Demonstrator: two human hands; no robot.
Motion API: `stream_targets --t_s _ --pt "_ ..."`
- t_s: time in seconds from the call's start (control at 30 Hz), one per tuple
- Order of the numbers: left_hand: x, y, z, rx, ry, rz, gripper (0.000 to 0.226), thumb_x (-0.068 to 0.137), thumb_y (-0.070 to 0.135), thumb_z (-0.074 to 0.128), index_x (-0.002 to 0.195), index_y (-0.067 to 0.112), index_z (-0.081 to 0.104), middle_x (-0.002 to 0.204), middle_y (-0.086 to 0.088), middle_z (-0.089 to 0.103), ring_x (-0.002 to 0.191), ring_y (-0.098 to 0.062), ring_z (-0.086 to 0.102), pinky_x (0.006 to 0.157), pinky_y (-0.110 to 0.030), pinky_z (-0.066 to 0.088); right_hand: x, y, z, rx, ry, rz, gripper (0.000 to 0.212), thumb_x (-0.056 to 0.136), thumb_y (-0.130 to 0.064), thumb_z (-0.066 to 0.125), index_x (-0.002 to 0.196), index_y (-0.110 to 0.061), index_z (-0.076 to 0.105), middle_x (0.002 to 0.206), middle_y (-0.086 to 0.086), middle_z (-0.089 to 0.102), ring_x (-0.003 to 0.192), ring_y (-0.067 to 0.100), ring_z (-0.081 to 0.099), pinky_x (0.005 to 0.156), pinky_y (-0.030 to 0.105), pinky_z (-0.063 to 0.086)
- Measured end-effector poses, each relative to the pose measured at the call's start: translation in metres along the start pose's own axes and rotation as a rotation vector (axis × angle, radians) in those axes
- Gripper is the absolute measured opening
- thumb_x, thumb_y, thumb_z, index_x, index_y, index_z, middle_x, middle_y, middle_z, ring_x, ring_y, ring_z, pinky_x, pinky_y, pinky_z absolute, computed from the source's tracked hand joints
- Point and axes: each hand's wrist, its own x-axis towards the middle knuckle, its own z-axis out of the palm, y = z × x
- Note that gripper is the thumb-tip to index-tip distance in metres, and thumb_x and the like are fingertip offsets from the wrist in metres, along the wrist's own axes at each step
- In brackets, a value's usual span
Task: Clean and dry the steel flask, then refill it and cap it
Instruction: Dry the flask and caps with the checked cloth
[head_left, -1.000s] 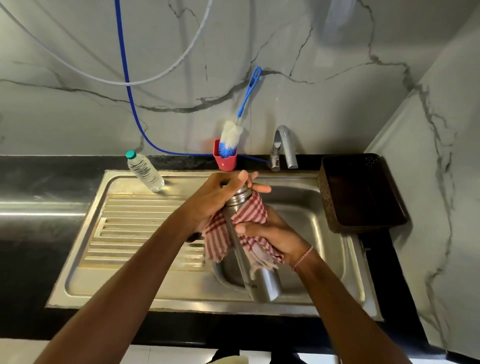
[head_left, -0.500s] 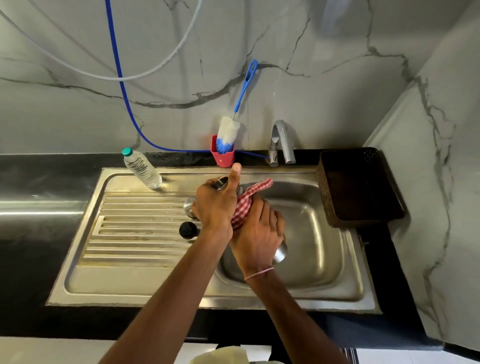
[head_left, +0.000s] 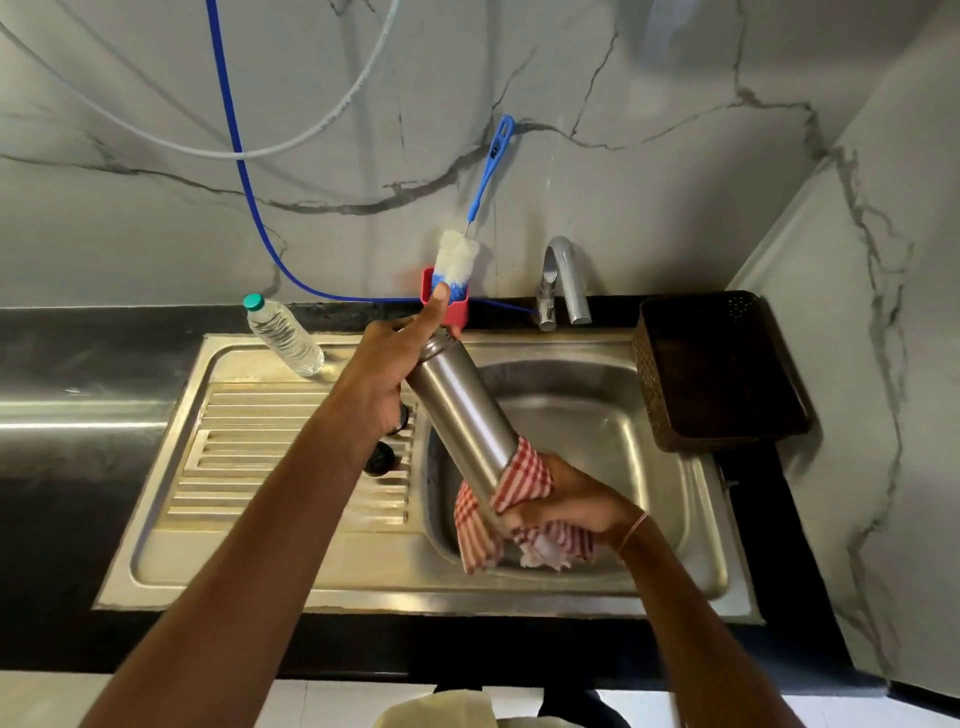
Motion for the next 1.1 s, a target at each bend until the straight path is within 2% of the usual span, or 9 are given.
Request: stream_targets --t_s 0.17,0.3,0.37,0.47,0.57,0.67,0.8,0.93,1.1 --pt "-0.001 0.012 -0.006 -0.236 -0.355 0.100 0.019 0.081 0.032 0.079 0.071 0.019 0.069 0.085 -0.001 0.070 0.117 -0.022 0.070 0.099 -0.041 0.047 -0.010 -0.015 -0.001 0.288 -0.018 0.086 0.107 0.049 -0.036 0.091 0.137 0.005 0.045 0.125 0.027 0.065 0.118 0.037 0.063 0.091 0.033 0.054" --pt "0.001 0.012 -0.004 -0.149 -0.512 0.200 0.014 0.086 0.011 0.070 0.078 0.013 0.059 0.104 -0.005 0.076 0.135 -0.031 0.057 0.104 -0.043 0.043 -0.002 -0.048 0.015 0.448 0.041 0.030 0.043 0.080 -0.014 0.071 0.117 0.003 0.058 0.096 0.016 0.076 0.085 0.013 0.072 0.078 0.025 0.057" --pt "0.000 0.009 0.000 -0.088 -0.515 0.228 0.013 0.089 0.005 0.065 0.080 0.011 0.059 0.103 -0.005 0.078 0.134 -0.034 0.058 0.103 -0.040 0.047 0.012 -0.080 0.018 0.460 -0.079 -0.102 0.058 0.072 -0.011 0.075 0.123 0.002 0.051 0.105 0.018 0.071 0.099 0.018 0.070 0.090 0.030 0.056" --pt "-0.001 0.001 0.010 -0.048 -0.305 0.223 0.007 0.088 0.007 0.071 0.084 0.012 0.068 0.110 -0.011 0.077 0.117 -0.031 0.069 0.090 -0.039 0.056 0.036 -0.103 0.016 0.155 -0.044 -0.208 0.079 0.068 -0.021 0.088 0.135 -0.008 0.048 0.125 0.024 0.062 0.119 0.037 0.061 0.107 0.059 0.045" --pt "-0.001 -0.012 0.020 0.006 0.071 0.267 0.002 0.088 0.018 0.076 0.087 0.018 0.075 0.094 -0.003 0.078 0.094 -0.019 0.074 0.085 -0.038 0.058 0.045 -0.103 0.023 -0.339 0.443 -0.291 0.073 0.064 -0.040 0.091 0.126 -0.027 0.055 0.112 -0.006 0.071 0.103 0.012 0.069 0.097 0.044 0.055" --pt "-0.002 -0.013 0.029 -0.003 0.253 0.256 0.012 0.085 0.026 0.079 0.091 0.016 0.077 0.091 -0.002 0.078 0.092 -0.019 0.075 0.088 -0.041 0.063 0.047 -0.091 0.056 -0.675 0.895 -0.436 0.086 0.066 -0.059 0.079 0.135 -0.020 0.047 0.117 -0.003 0.068 0.098 0.017 0.068 0.084 0.033 0.057" --pt "-0.004 0.003 0.023 -0.053 0.396 0.179 0.009 0.077 0.019 0.077 0.069 0.020 0.073 0.067 0.007 0.071 0.069 -0.015 0.070 0.073 -0.038 0.062 0.050 -0.049 0.078 -0.867 1.044 -0.445 0.093 0.070 -0.061 0.078 0.140 -0.010 0.041 0.126 0.008 0.062 0.107 0.020 0.065 0.092 0.039 0.057" --pt "-0.011 0.015 0.004 -0.097 0.434 0.175 0.014 0.077 0.013 0.076 0.066 0.020 0.070 0.064 0.004 0.064 0.065 -0.013 0.060 0.065 -0.032 0.051 0.040 -0.013 0.074 -0.793 0.924 -0.462 0.090 0.067 -0.057 0.087 0.133 -0.015 0.043 0.116 0.003 0.066 0.098 0.014 0.066 0.089 0.029 0.057" --pt "-0.021 0.017 -0.025 -0.158 0.296 0.175 0.010 0.082 0.011 0.074 0.073 0.016 0.072 0.087 -0.004 0.074 0.084 -0.019 0.072 0.076 -0.035 0.055 0.024 -0.016 0.044 -0.076 0.287 -0.212 0.079 0.066 -0.025 0.094 0.129 -0.036 0.047 0.115 -0.007 0.069 0.097 0.002 0.069 0.077 0.017 0.056"
